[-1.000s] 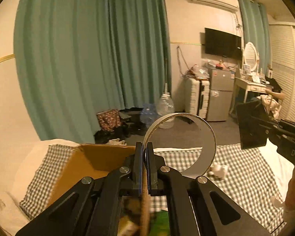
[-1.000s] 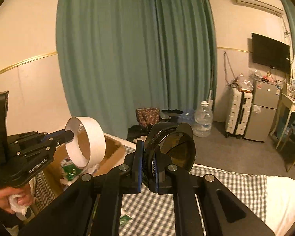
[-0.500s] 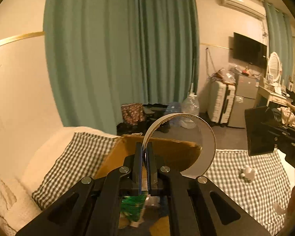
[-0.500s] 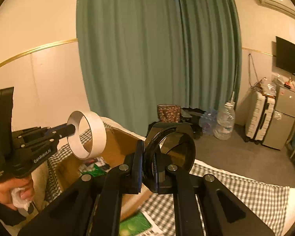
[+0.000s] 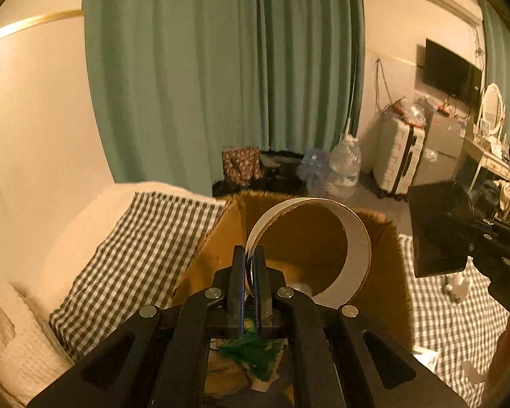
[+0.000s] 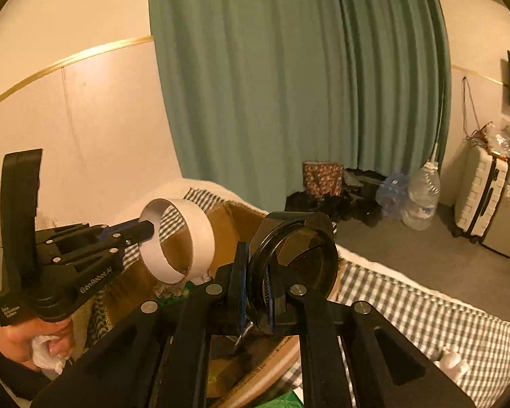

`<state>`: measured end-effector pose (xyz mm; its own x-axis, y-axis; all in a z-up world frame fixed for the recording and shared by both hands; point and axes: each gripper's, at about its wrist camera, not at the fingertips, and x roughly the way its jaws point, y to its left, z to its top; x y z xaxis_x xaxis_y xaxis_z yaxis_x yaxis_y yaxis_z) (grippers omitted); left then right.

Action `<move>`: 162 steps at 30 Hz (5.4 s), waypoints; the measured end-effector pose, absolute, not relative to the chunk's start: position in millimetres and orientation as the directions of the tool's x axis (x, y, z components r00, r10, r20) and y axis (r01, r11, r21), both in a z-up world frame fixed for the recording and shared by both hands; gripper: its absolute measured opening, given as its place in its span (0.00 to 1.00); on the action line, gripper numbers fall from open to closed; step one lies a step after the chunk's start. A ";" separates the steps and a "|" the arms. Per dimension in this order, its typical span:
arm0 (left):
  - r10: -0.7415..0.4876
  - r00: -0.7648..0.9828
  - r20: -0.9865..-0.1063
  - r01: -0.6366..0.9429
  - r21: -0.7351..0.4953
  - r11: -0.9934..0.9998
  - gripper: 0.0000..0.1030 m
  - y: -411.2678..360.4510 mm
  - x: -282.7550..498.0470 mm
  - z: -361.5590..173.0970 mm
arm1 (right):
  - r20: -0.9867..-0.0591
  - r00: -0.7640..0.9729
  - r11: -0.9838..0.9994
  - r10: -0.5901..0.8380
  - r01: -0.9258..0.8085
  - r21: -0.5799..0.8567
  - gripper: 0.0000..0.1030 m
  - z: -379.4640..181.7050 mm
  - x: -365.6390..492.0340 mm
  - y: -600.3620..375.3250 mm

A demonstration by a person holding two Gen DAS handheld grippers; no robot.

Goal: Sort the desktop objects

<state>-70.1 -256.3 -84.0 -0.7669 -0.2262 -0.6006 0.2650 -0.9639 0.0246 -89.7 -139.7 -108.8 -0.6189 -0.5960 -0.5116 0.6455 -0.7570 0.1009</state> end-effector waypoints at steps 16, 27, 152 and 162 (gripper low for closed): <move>-0.217 -0.682 -0.698 0.274 0.030 -0.961 0.14 -261.3 -100.3 -129.6 | -0.638 -0.497 -0.715 -0.589 0.688 0.124 0.08 -170.7 -118.7 -175.2; -0.228 -0.739 -0.634 0.278 0.021 -0.960 0.82 -250.6 -86.5 -95.6 | -0.588 -0.560 -0.731 -0.584 0.678 0.079 0.40 -137.9 -106.6 -156.6; 0.103 -0.700 -0.706 0.032 -0.175 -0.984 1.00 -165.9 -83.5 -74.5 | -0.800 -0.263 -0.541 -0.539 0.836 0.089 0.94 -283.8 -59.6 -88.9; 0.093 -0.719 -0.688 -0.030 -0.103 -0.994 1.00 -123.6 -85.7 -71.8 | -0.752 -0.416 -0.663 -0.512 0.747 0.038 0.93 -251.7 -59.3 -37.9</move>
